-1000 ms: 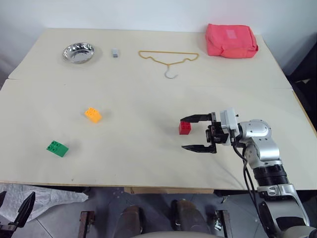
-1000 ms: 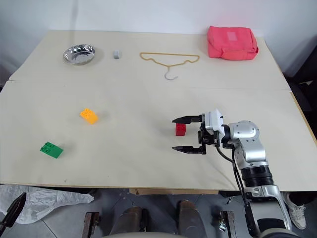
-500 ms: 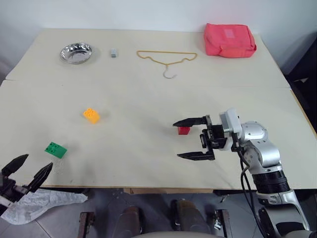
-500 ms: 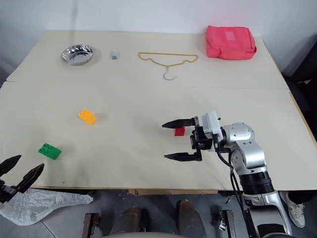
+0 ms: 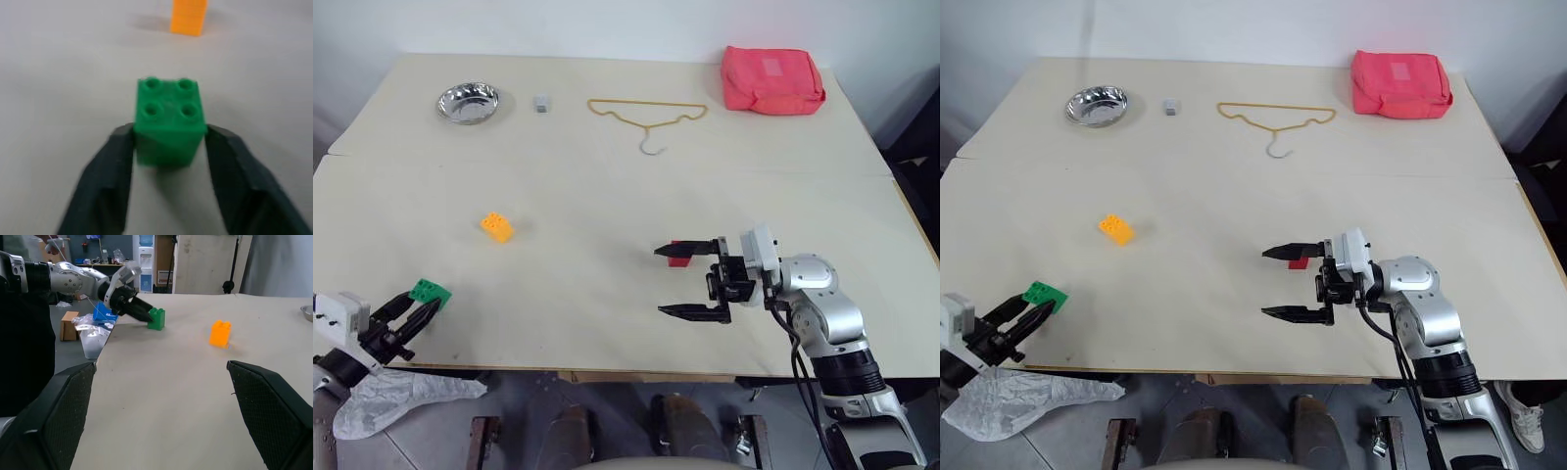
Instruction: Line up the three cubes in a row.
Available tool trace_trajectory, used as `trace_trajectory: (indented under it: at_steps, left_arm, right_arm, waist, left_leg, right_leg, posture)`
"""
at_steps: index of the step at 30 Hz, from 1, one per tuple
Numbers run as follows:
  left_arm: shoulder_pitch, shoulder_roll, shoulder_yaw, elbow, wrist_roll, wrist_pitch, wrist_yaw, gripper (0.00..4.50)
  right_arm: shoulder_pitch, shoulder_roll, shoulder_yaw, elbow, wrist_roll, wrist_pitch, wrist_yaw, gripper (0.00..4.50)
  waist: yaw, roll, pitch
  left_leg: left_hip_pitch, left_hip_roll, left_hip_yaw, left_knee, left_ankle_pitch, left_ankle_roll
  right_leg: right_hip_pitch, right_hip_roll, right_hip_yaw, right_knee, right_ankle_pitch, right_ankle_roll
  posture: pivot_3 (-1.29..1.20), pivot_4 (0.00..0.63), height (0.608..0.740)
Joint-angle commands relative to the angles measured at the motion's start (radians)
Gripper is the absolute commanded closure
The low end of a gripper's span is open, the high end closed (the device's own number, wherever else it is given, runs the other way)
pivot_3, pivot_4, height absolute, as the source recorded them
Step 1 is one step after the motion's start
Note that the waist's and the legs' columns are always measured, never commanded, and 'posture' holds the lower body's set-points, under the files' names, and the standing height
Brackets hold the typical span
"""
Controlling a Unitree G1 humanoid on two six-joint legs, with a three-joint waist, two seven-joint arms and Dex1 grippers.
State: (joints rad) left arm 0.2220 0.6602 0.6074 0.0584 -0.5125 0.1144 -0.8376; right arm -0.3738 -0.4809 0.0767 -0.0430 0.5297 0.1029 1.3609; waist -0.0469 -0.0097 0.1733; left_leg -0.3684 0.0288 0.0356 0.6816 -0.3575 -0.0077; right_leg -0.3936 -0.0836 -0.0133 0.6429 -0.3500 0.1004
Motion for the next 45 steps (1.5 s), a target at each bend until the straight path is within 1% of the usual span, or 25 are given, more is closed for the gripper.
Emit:
trace_trajectory:
  at_steps: [1, 3, 4, 6, 8, 9, 11, 14, 16, 18, 20, 23, 26, 30, 35, 36, 38, 39, 40, 43, 44, 45]
  left_arm:
    - [-0.030, 0.047, -0.033, -0.064, -0.042, -0.013, -0.110, 3.02]
    - [-0.068, 0.100, -0.095, -0.112, -0.040, 0.007, -0.187, 3.02]
    - [-0.116, 0.135, -0.148, -0.134, -0.037, 0.026, -0.229, 3.02]
    - [-0.240, 0.184, -0.258, -0.156, -0.029, 0.064, -0.298, 3.02]
    - [-0.408, 0.188, -0.385, -0.147, -0.020, 0.119, -0.349, 3.02]
    - [-0.510, 0.170, -0.464, -0.123, 0.003, 0.139, -0.381, 3.02]
    - [-0.647, 0.137, -0.569, -0.068, 0.046, 0.148, -0.422, 3.02]
    - [-0.903, -0.021, -0.760, 0.151, 0.187, 0.101, -0.441, 3.02]
    - [-1.002, -0.103, -0.831, 0.305, 0.268, 0.026, -0.453, 3.02]
    - [-1.078, -0.167, -0.864, 0.454, 0.326, -0.041, -0.438, 3.02]
    - [-1.141, -0.220, -0.872, 0.585, 0.363, -0.097, -0.412, 3.02]
    - [-1.199, -0.272, -0.877, 0.719, 0.401, -0.177, -0.419, 3.02]
    - [-1.227, -0.294, -0.866, 0.792, 0.419, -0.225, -0.436, 3.02]
    - [-1.238, -0.297, -0.856, 0.846, 0.425, -0.270, -0.484, 3.02]
    - [-1.263, -0.302, -0.838, 0.941, 0.459, -0.312, -0.452, 3.02]
    - [-1.264, -0.304, -0.835, 0.949, 0.457, -0.305, -0.468, 3.02]
    - [-1.260, -0.309, -0.825, 0.943, 0.443, -0.316, -0.508, 2.30]
    - [-1.257, -0.308, -0.820, 0.932, 0.437, -0.309, -0.519, 2.03]
    - [-1.257, -0.308, -0.813, 0.926, 0.437, -0.312, -0.511, 1.78]
    - [-1.253, -0.271, -0.787, 0.871, 0.438, -0.333, -0.488, 0.83]
    - [-1.246, -0.259, -0.774, 0.834, 0.420, -0.314, -0.503, 0.53]
    - [-1.222, -0.236, -0.752, 0.753, 0.385, -0.284, -0.526, 0.25]
  right_arm:
    - [0.038, -0.035, -0.039, -0.066, 0.002, -0.011, -0.025, 0.00]
    - [0.074, -0.059, -0.065, -0.099, 0.019, 0.013, -0.050, 0.00]
    - [0.100, -0.073, -0.087, -0.119, 0.030, 0.025, -0.069, 0.00]
    - [0.147, -0.097, -0.130, -0.150, 0.040, 0.035, -0.102, 0.00]
    - [0.183, -0.113, -0.169, -0.160, 0.032, 0.025, -0.132, 0.00]
    - [0.202, -0.119, -0.192, -0.163, 0.028, 0.020, -0.152, 0.00]
    - [0.222, -0.125, -0.219, -0.165, 0.021, 0.014, -0.179, 0.00]
    - [0.272, -0.133, -0.259, -0.176, -0.001, -0.011, -0.215, 0.00]
    - [0.296, -0.132, -0.265, -0.200, -0.001, -0.015, -0.234, 0.00]
    - [0.314, -0.128, -0.269, -0.225, 0.003, -0.015, -0.255, 0.00]
    - [0.329, -0.128, -0.269, -0.239, 0.003, -0.017, -0.269, 0.00]
    - [0.354, -0.129, -0.273, -0.256, 0.004, -0.021, -0.287, 0.00]
    - [0.374, -0.131, -0.279, -0.262, 0.005, -0.027, -0.299, 0.00]
    - [0.390, -0.133, -0.281, -0.262, 0.007, -0.039, -0.307, 0.00]
    - [0.377, -0.132, -0.263, -0.242, -0.001, -0.050, -0.304, 0.00]
    - [0.375, -0.133, -0.259, -0.238, 0.000, -0.051, -0.301, 0.00]
    - [0.369, -0.132, -0.253, -0.230, -0.001, -0.055, -0.296, 0.00]
    - [0.364, -0.131, -0.248, -0.224, -0.001, -0.056, -0.294, 0.00]
    - [0.359, -0.130, -0.243, -0.219, -0.001, -0.057, -0.292, 0.00]
    - [0.323, -0.125, -0.219, -0.197, -0.004, -0.058, -0.282, 0.00]
    - [0.312, -0.124, -0.212, -0.188, -0.006, -0.060, -0.279, 0.00]
    - [0.292, -0.120, -0.202, -0.178, -0.008, -0.057, -0.279, 0.00]
  waist:
    - [0.001, 0.000, 0.000]
    - [0.010, 0.000, 0.000]
    - [0.016, 0.000, 0.000]
    - [0.030, 0.001, 0.000]
    - [0.039, 0.001, 0.001]
    - [0.041, 0.001, 0.001]
    - [0.043, 0.001, 0.001]
    - [0.046, 0.001, 0.000]
    - [0.045, 0.001, 0.001]
    - [0.039, 0.000, 0.001]
    - [0.034, 0.000, 0.001]
    - [0.036, -0.001, 0.002]
    - [0.043, -0.001, 0.002]
    - [0.047, -0.002, 0.002]
    - [0.047, -0.002, 0.002]
    - [0.047, -0.002, 0.002]
    - [0.046, -0.002, 0.002]
    - [0.046, -0.002, 0.002]
    - [0.046, -0.002, 0.002]
    - [0.043, -0.002, 0.002]
    - [0.043, -0.002, 0.002]
    - [0.043, -0.002, 0.002]
  left_leg:
    - [0.000, 0.000, 0.000, 0.000, 0.000, 0.000]
    - [0.000, 0.000, 0.000, 0.000, 0.000, 0.000]
    - [0.000, 0.000, 0.000, 0.000, 0.000, 0.000]
    - [-0.001, -0.001, -0.002, 0.001, 0.000, 0.000]
    - [-0.001, -0.002, -0.002, 0.001, 0.001, 0.000]
    - [-0.001, -0.003, -0.002, 0.001, 0.001, 0.001]
    - [-0.001, -0.004, 0.000, 0.001, 0.002, 0.001]
    - [-0.001, -0.004, 0.004, 0.002, 0.002, 0.002]
    - [-0.002, -0.007, 0.005, 0.003, 0.003, 0.003]
    - [-0.001, -0.010, 0.008, 0.003, 0.003, 0.005]
    - [-0.001, -0.010, 0.010, 0.003, 0.003, 0.005]
    - [-0.002, -0.007, 0.010, 0.003, 0.004, 0.006]
    - [-0.002, -0.007, 0.010, 0.003, 0.004, 0.006]
    - [-0.002, -0.007, 0.010, 0.004, 0.004, 0.007]
    - [-0.002, -0.008, 0.010, 0.005, 0.004, 0.007]
    - [-0.002, -0.008, 0.010, 0.006, 0.004, 0.007]
    - [-0.002, -0.008, 0.010, 0.007, 0.004, 0.007]
    - [-0.002, -0.008, 0.010, 0.007, 0.004, 0.007]
    - [-0.002, -0.008, 0.010, 0.008, 0.004, 0.007]
    - [-0.002, -0.008, 0.010, 0.009, 0.004, 0.007]
    - [-0.002, -0.007, 0.010, 0.009, 0.004, 0.007]
    - [-0.002, -0.007, 0.010, 0.009, 0.004, 0.007]
  right_leg:
    - [0.000, 0.000, 0.000, 0.000, 0.000, 0.000]
    - [0.000, 0.000, 0.000, 0.000, 0.000, 0.000]
    - [0.000, 0.000, 0.000, 0.000, 0.000, 0.000]
    - [0.001, -0.001, -0.001, 0.000, 0.000, 0.000]
    - [0.001, -0.002, -0.002, -0.001, 0.000, 0.000]
    - [0.002, -0.002, -0.002, 0.000, 0.000, 0.000]
    - [0.001, -0.002, -0.003, 0.001, 0.001, 0.001]
    - [0.000, 0.005, -0.006, 0.002, 0.002, 0.003]
    - [-0.001, 0.008, -0.007, 0.002, 0.002, 0.005]
    - [-0.001, 0.007, -0.004, 0.002, 0.003, 0.006]
    - [-0.003, 0.007, -0.003, 0.002, 0.003, 0.006]
    - [-0.004, 0.006, -0.003, 0.003, 0.003, 0.007]
    - [-0.004, 0.006, -0.002, 0.003, 0.004, 0.008]
    - [-0.004, 0.006, -0.003, 0.003, 0.004, 0.008]
    - [-0.003, 0.005, -0.003, 0.003, 0.004, 0.009]
    - [-0.003, 0.005, -0.003, 0.003, 0.004, 0.009]
    - [-0.003, 0.005, -0.003, 0.004, 0.005, 0.009]
    - [-0.003, 0.005, -0.003, 0.004, 0.005, 0.009]
    - [-0.003, 0.005, -0.002, 0.005, 0.005, 0.009]
    - [-0.003, 0.005, -0.002, 0.005, 0.005, 0.009]
    - [-0.003, 0.005, -0.002, 0.006, 0.005, 0.009]
    - [-0.003, 0.005, -0.002, 0.006, 0.005, 0.009]
  posture:
    - [0.00, 0.150, 0.740]
    - [0.00, 0.150, 0.740]
    - [0.00, 0.150, 0.740]
    - [0.00, 0.150, 0.740]
    - [0.00, 0.150, 0.740]
    - [0.00, 0.150, 0.740]
    - [0.00, 0.150, 0.740]
    - [0.00, 0.150, 0.740]
    - [0.00, 0.150, 0.740]
    - [0.00, 0.150, 0.740]
    - [0.00, 0.150, 0.740]
    - [0.00, 0.150, 0.740]
    - [0.00, 0.150, 0.740]
    - [0.00, 0.150, 0.740]
    - [0.00, 0.150, 0.740]
    - [0.00, 0.150, 0.740]
    - [0.00, 0.150, 0.740]
    - [0.00, 0.150, 0.740]
    - [0.00, 0.150, 0.740]
    - [0.00, 0.150, 0.740]
    - [0.00, 0.150, 0.740]
    - [0.00, 0.150, 0.740]
